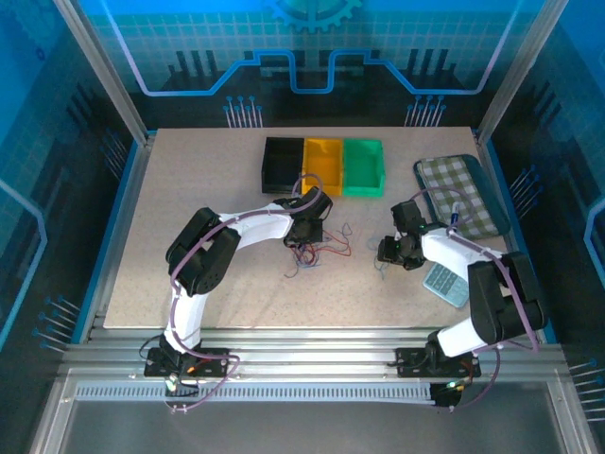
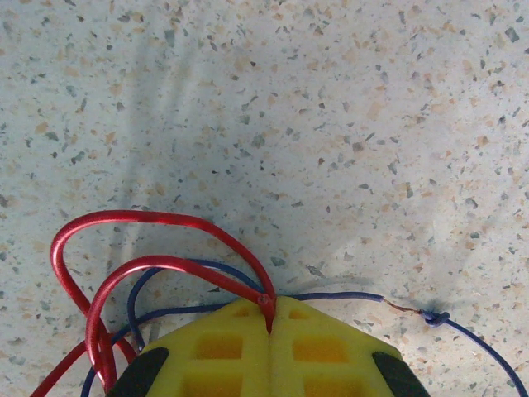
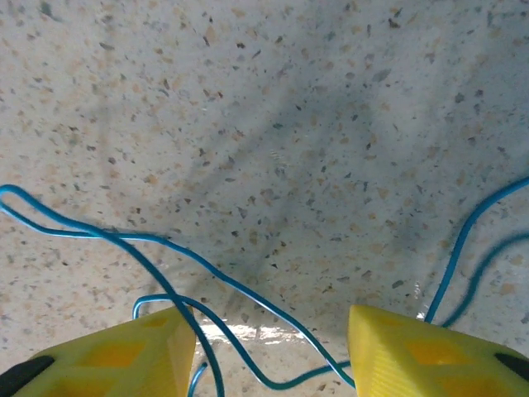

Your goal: Untangle the cables

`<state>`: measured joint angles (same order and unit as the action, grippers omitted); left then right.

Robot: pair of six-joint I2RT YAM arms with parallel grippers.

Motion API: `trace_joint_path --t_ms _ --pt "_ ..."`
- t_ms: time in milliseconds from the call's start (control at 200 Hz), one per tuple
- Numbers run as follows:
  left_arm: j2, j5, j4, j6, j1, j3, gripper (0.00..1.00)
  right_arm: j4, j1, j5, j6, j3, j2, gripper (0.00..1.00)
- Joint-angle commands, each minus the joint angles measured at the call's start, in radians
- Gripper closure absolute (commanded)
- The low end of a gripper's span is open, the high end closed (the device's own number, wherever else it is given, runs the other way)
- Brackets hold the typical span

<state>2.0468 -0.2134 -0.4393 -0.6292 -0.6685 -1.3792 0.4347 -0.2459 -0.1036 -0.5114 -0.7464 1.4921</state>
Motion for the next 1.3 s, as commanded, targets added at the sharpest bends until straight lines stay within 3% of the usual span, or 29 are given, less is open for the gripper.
trace_joint_path --t_ms 0,300,530,635,971,1291 --pt "0.06 -0.03 -0.118 0.002 0.02 0.029 1.0 0.005 -0.015 -0.029 0.017 -0.032 0.03 0.48" --pt "0.061 -0.033 -0.117 0.001 0.02 0.028 1.0 0.099 -0.087 -0.11 0.04 -0.128 0.129 0.58" --pt "0.062 -0.034 -0.121 0.002 0.02 0.028 1.0 0.061 -0.089 -0.044 0.044 -0.128 0.158 0.87" --pt "0.059 -0.038 -0.122 -0.001 0.02 0.031 1.0 0.035 -0.073 0.015 0.042 -0.128 0.106 0.95" --pt "0.054 -0.033 -0.115 -0.001 0.021 0.038 1.0 0.08 0.014 0.09 0.079 -0.35 -0.026 0.96" --pt "0.066 -0.032 -0.121 0.001 0.032 0.034 1.0 0.002 0.051 0.251 0.045 -0.789 0.243 0.94"
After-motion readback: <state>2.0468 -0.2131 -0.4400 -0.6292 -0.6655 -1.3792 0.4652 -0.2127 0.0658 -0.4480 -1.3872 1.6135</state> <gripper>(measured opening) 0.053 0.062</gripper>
